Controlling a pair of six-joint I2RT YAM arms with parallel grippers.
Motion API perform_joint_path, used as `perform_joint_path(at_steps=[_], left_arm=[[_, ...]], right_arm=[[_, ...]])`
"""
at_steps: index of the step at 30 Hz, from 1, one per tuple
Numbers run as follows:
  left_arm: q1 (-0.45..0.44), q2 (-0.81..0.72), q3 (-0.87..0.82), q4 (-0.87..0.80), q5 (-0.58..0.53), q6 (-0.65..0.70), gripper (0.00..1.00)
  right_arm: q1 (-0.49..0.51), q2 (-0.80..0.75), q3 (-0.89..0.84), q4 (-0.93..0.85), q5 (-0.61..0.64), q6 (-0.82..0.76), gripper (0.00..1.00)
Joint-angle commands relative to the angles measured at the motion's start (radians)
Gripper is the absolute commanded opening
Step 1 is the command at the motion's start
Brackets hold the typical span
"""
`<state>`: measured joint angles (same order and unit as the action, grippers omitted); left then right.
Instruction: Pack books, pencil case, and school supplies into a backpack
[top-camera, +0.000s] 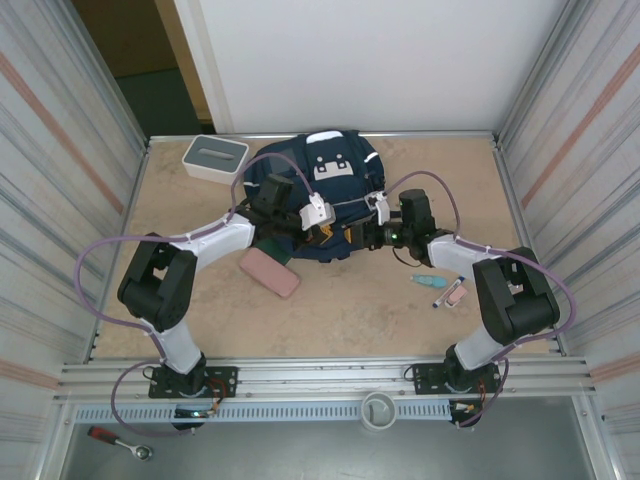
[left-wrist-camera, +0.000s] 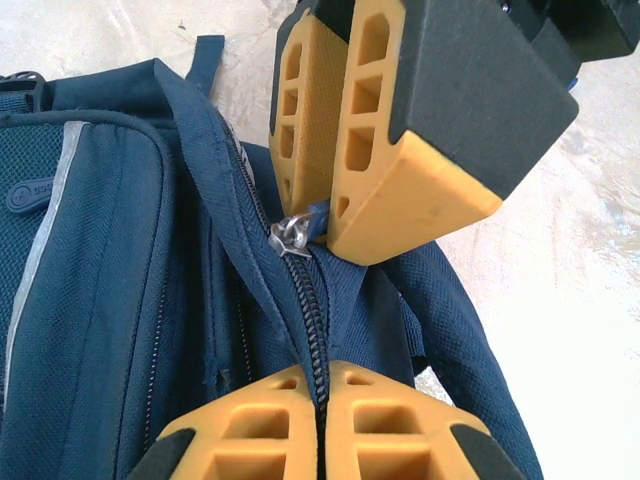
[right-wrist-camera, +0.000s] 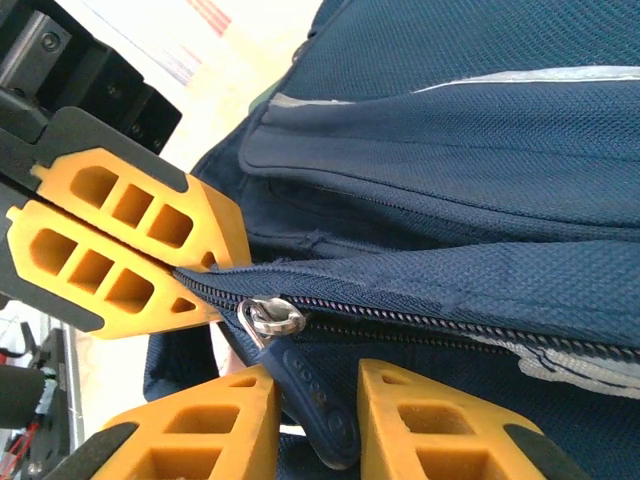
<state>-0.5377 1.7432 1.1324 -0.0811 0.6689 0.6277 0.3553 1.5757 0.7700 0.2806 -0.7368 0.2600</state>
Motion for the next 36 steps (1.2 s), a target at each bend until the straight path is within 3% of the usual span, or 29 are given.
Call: perform_joint_path(at_steps=[1, 3, 5, 7, 13, 15, 22, 26, 29, 34, 36], left_arm=[[-0.002, -0.057, 0.006, 0.050, 0.023, 0.013, 0.00], [-0.002, -0.057, 0.006, 0.049, 0.023, 0.014, 0.00], [-0.002, -0.057, 0.006, 0.043, 0.019, 0.019, 0.00], [-0.002, -0.057, 0.005, 0.029, 0.006, 0.035, 0.00], [0.002, -0.077, -0.003, -0.022, -0.071, 0.097, 0.00], [0.009, -0.091, -0.011, -0.026, -0.083, 0.105, 0.00], [0.039, -0.137, -0.054, -0.008, -0.113, 0.109, 0.00], [0.056, -0.141, -0.078, -0.001, -0.130, 0.118, 0.00], [0.059, -0.136, -0.079, -0.010, -0.144, 0.124, 0.04], [0.011, -0.153, -0.023, -0.059, -0.142, 0.031, 0.43], [-0.034, -0.160, -0.005, -0.061, -0.144, 0.001, 0.52]], right_arm=[[0.028, -0.019, 0.029, -0.058, 0.034, -0.043, 0.22], [0.030, -0.032, 0.025, -0.062, 0.066, -0.044, 0.18], [0.033, -0.056, 0.019, -0.082, 0.125, -0.041, 0.07], [0.037, -0.100, 0.012, -0.135, 0.240, -0.034, 0.00], [0.047, -0.194, 0.008, -0.373, 0.689, 0.081, 0.00], [0.044, -0.200, 0.005, -0.424, 0.781, 0.103, 0.00], [0.036, -0.177, 0.055, -0.500, 0.906, 0.109, 0.00], [0.029, -0.164, 0.087, -0.503, 0.895, 0.086, 0.00], [0.030, -0.174, 0.081, -0.448, 0.777, 0.052, 0.00], [0.060, -0.217, 0.060, -0.362, 0.584, 0.038, 0.00], [0.079, -0.241, 0.056, -0.338, 0.545, 0.054, 0.00]])
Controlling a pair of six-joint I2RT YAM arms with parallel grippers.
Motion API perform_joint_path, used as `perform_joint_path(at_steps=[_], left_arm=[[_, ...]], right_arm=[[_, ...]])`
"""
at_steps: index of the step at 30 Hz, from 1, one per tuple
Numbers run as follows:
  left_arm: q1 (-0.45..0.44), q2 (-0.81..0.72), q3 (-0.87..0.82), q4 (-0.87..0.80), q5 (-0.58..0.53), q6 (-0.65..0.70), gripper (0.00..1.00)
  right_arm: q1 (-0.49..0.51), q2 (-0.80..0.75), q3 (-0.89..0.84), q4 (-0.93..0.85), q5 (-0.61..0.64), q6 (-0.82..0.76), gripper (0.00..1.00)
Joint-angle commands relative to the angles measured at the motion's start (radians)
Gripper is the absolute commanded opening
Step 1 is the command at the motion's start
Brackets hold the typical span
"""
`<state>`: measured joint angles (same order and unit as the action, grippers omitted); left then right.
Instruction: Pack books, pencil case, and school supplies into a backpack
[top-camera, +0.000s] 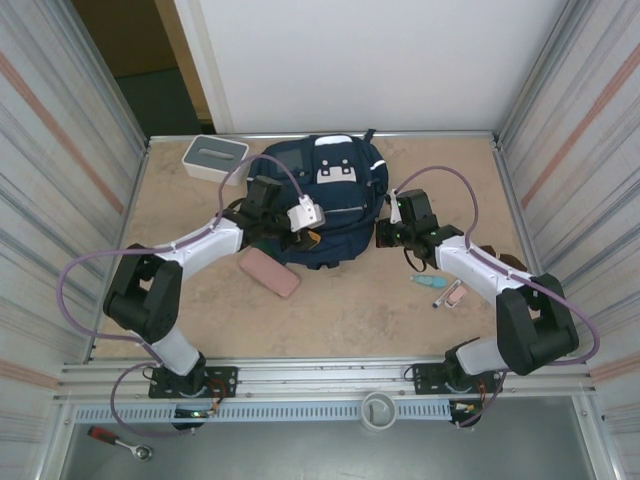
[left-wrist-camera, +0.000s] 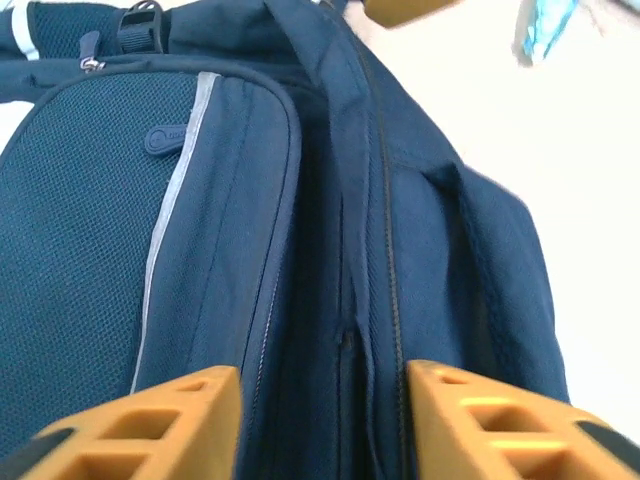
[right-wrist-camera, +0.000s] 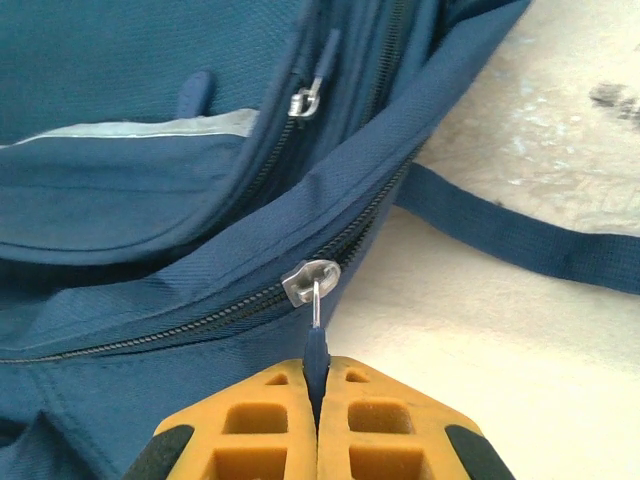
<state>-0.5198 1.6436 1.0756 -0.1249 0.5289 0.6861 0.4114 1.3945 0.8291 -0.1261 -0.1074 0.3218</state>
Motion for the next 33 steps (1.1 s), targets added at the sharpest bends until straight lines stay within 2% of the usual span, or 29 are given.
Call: perform_joint_path(at_steps=[1, 6, 10, 13, 14, 16, 17, 20, 23, 25, 28, 29, 31, 33], left_arm=[[-0.075, -0.060, 0.058, -0.006, -0.009, -0.069, 0.55], [-0.152, 0.022, 0.118, -0.016, -0.094, -0.060, 0.59], [-0.178, 0.113, 0.208, -0.059, -0.137, -0.048, 0.56], [-0.178, 0.148, 0.245, -0.059, -0.139, -0.047, 0.40], [-0.175, 0.151, 0.251, -0.058, -0.139, -0.043, 0.30], [-0.163, 0.140, 0.250, -0.061, -0.105, -0.036, 0.09], [-0.148, 0.123, 0.241, -0.060, -0.065, -0.037, 0.02], [-0.099, 0.048, 0.171, -0.001, 0.096, -0.055, 0.00], [-0.061, -0.024, 0.070, 0.132, 0.258, -0.075, 0.00], [-0.053, -0.048, 0.031, 0.183, 0.300, -0.071, 0.00], [-0.049, -0.036, 0.042, 0.148, 0.295, -0.038, 0.00], [-0.049, -0.024, 0.055, 0.127, 0.287, -0.032, 0.00], [-0.049, -0.005, 0.081, 0.091, 0.282, -0.020, 0.00], [-0.049, 0.009, 0.091, 0.085, 0.285, -0.019, 0.00]], right_arm=[[0.028, -0.073, -0.005, 0.084, -0.105, 0.006, 0.00], [0.060, -0.135, -0.014, 0.113, -0.138, 0.040, 0.00], [0.086, -0.158, -0.024, 0.130, -0.149, 0.052, 0.00], [0.089, -0.164, -0.038, 0.128, -0.126, 0.055, 0.00], [0.084, -0.162, -0.041, 0.111, -0.101, 0.054, 0.00], [0.055, -0.150, -0.036, 0.062, -0.042, 0.066, 0.00], [0.029, -0.139, -0.033, 0.033, -0.005, 0.089, 0.00], [-0.069, -0.056, 0.001, -0.051, 0.086, 0.124, 0.00], [-0.126, 0.082, 0.056, -0.032, 0.185, 0.117, 0.00], [-0.156, 0.180, 0.105, 0.014, 0.175, 0.116, 0.00], [-0.178, 0.288, 0.201, 0.032, 0.086, 0.097, 0.00], [-0.185, 0.292, 0.218, 0.028, 0.025, 0.077, 0.07], [-0.199, 0.244, 0.206, 0.027, -0.074, 0.052, 0.34], [-0.243, 0.188, 0.172, 0.022, -0.214, 0.072, 0.52]])
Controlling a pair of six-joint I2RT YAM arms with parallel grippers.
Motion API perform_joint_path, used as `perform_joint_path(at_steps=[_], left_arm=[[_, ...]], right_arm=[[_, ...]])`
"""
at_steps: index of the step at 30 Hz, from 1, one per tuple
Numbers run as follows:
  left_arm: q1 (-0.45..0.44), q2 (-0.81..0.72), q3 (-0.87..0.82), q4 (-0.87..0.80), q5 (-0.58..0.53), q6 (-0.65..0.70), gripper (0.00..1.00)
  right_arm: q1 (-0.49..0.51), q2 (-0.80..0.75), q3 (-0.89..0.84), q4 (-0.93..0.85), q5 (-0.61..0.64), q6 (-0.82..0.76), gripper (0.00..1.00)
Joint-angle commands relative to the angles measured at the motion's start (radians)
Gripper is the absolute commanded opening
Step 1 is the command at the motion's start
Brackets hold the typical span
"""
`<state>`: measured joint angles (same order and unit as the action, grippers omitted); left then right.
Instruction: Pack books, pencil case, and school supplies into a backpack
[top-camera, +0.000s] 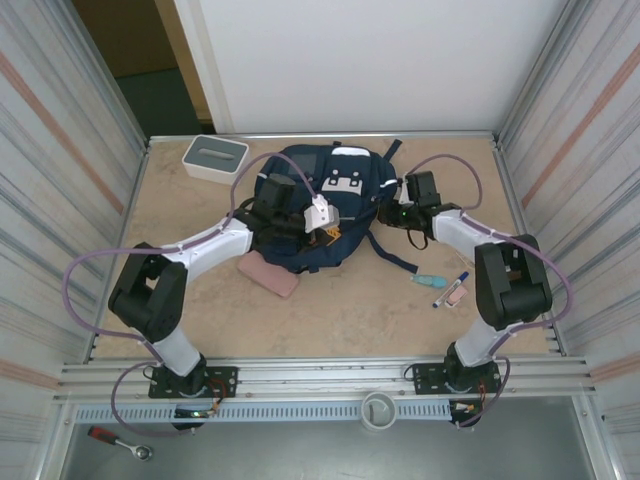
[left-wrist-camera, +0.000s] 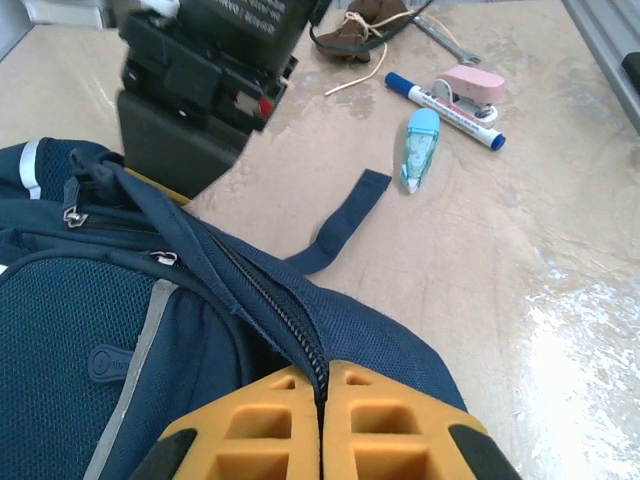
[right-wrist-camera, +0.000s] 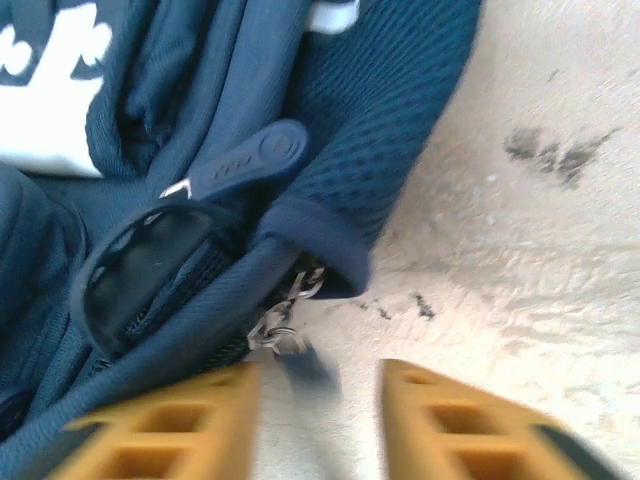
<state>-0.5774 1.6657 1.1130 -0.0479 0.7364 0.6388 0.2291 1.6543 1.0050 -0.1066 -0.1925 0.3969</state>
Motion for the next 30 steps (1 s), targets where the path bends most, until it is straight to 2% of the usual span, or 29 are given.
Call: perform_joint_path(at_steps=[1, 2, 5, 8, 10, 12, 13, 14, 15, 17, 18, 20, 22, 26, 29, 30], left_arm=[[0.008, -0.010, 0.052, 0.012, 0.081, 0.029, 0.00], [0.008, -0.009, 0.050, 0.017, 0.083, 0.028, 0.00], [0.007, 0.000, 0.053, 0.023, 0.089, 0.027, 0.00], [0.001, 0.004, 0.062, 0.020, 0.084, 0.027, 0.00], [-0.004, 0.007, 0.064, 0.027, 0.078, 0.024, 0.00], [-0.006, 0.015, 0.066, 0.038, 0.074, 0.019, 0.00], [-0.007, 0.021, 0.071, 0.038, 0.069, 0.019, 0.00], [-0.008, 0.028, 0.078, 0.038, 0.063, 0.016, 0.01], [-0.010, 0.035, 0.088, 0.034, 0.058, 0.016, 0.02], [-0.015, 0.054, 0.119, 0.021, 0.035, 0.007, 0.03], [-0.018, 0.062, 0.138, 0.016, 0.015, 0.002, 0.03], [-0.025, 0.080, 0.172, 0.011, -0.077, -0.009, 0.05], [-0.027, 0.092, 0.180, 0.047, -0.222, -0.028, 0.06], [0.002, 0.084, 0.144, 0.082, -0.445, -0.070, 0.12], [0.039, 0.033, 0.039, 0.138, -0.607, -0.165, 0.35], [0.049, 0.012, -0.004, 0.168, -0.703, -0.214, 0.41]], right_arm=[[-0.087, -0.080, -0.017, 0.009, -0.190, 0.034, 0.58], [-0.117, -0.073, -0.022, 0.024, -0.244, 0.086, 0.65], [-0.165, 0.027, 0.001, 0.119, -0.294, 0.248, 0.71], [-0.158, 0.207, 0.115, 0.202, -0.363, 0.370, 0.72], [-0.141, 0.306, 0.190, 0.261, -0.426, 0.416, 0.67], [-0.143, 0.353, 0.231, 0.297, -0.466, 0.442, 0.56], [-0.147, 0.356, 0.241, 0.302, -0.478, 0.439, 0.44], [-0.155, 0.346, 0.240, 0.283, -0.471, 0.423, 0.28], [-0.169, 0.325, 0.227, 0.263, -0.459, 0.402, 0.17], [-0.213, 0.236, 0.152, 0.229, -0.402, 0.357, 0.03], [-0.232, 0.185, 0.103, 0.223, -0.368, 0.339, 0.00], [-0.267, 0.060, -0.002, 0.204, -0.297, 0.299, 0.00], [-0.270, -0.044, -0.085, 0.179, -0.235, 0.264, 0.00], [-0.201, -0.166, -0.217, 0.158, -0.155, 0.237, 0.00], [-0.087, -0.175, -0.269, 0.139, -0.123, 0.229, 0.02], [-0.039, -0.175, -0.283, 0.135, -0.106, 0.233, 0.06]])
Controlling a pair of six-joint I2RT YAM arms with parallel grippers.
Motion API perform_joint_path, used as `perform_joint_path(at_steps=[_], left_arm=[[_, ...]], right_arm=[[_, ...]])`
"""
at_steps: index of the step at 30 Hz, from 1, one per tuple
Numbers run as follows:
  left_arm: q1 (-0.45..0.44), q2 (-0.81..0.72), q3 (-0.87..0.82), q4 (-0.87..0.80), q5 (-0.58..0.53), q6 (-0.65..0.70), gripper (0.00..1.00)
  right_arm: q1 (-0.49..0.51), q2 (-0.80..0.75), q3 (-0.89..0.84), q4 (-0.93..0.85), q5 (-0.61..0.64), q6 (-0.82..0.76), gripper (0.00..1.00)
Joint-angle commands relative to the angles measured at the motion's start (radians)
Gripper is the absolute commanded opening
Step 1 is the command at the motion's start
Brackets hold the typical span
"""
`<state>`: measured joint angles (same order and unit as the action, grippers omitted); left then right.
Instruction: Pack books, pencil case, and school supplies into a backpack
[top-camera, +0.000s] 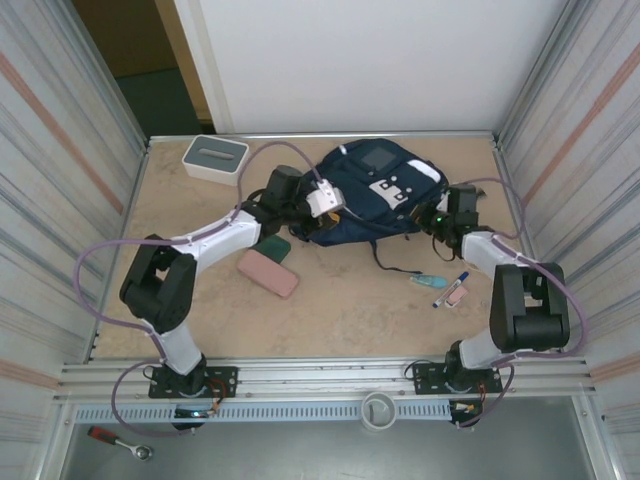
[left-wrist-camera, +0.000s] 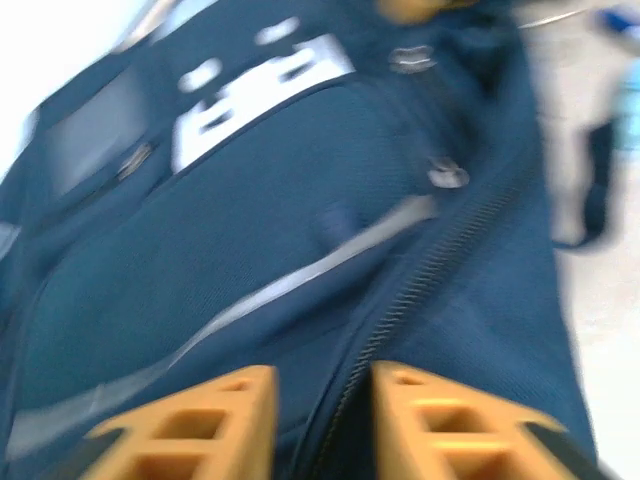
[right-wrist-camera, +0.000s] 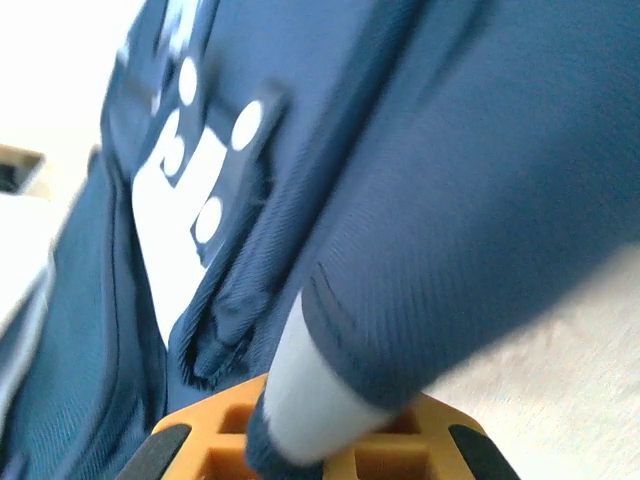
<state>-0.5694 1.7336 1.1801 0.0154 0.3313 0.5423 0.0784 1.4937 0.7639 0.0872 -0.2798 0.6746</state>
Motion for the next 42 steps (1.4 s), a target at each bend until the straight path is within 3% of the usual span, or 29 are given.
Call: perform_joint_path(at_steps=[1, 3, 5, 7, 9, 12, 14, 18, 22, 26, 30, 34, 42], left_arm=[[0.046, -0.078, -0.108, 0.123, -0.417, -0.173, 0.47], [0.047, -0.123, -0.143, 0.086, -0.595, -0.273, 0.54], [0.048, -0.173, -0.140, -0.032, -0.647, -0.395, 0.62], [0.044, -0.224, -0.139, -0.129, -0.572, -0.524, 0.69], [0.017, -0.265, -0.174, -0.111, -0.483, -0.619, 0.75], [-0.089, -0.254, -0.197, -0.034, -0.501, -0.709, 0.81], [-0.151, -0.182, -0.143, -0.042, -0.540, -0.735, 0.82], [-0.213, 0.012, 0.028, -0.099, -0.574, -0.774, 0.82], [-0.224, 0.152, 0.154, -0.132, -0.498, -0.802, 0.74], [-0.224, 0.231, 0.202, -0.153, -0.424, -0.842, 0.64], [-0.231, 0.272, 0.232, -0.187, -0.390, -0.852, 0.60], [-0.258, 0.293, 0.236, -0.218, -0.469, -0.829, 0.66], [-0.290, 0.413, 0.372, -0.340, -0.603, -0.713, 0.62]], right_arm=[[0.159, -0.019, -0.053, -0.068, 0.000, -0.043, 0.11], [0.239, -0.041, -0.068, -0.100, 0.034, -0.059, 0.26], [0.291, -0.093, -0.066, -0.162, 0.103, -0.110, 0.40], [0.305, -0.165, -0.058, -0.200, 0.160, -0.172, 0.49], [0.305, -0.214, -0.055, -0.183, 0.166, -0.212, 0.53], [0.307, -0.183, -0.045, -0.066, 0.108, -0.220, 0.55], [0.306, -0.080, 0.014, -0.031, 0.055, -0.223, 0.54], [0.266, 0.101, 0.086, 0.007, 0.047, -0.177, 0.41], [0.200, 0.192, 0.015, 0.131, -0.053, -0.055, 0.28], [0.214, 0.211, -0.073, 0.201, -0.050, -0.016, 0.22], [0.220, 0.204, -0.136, 0.245, -0.038, 0.006, 0.21], [0.213, 0.204, -0.151, 0.252, -0.040, 0.008, 0.23], [0.196, 0.217, -0.158, 0.268, -0.055, 0.005, 0.23]])
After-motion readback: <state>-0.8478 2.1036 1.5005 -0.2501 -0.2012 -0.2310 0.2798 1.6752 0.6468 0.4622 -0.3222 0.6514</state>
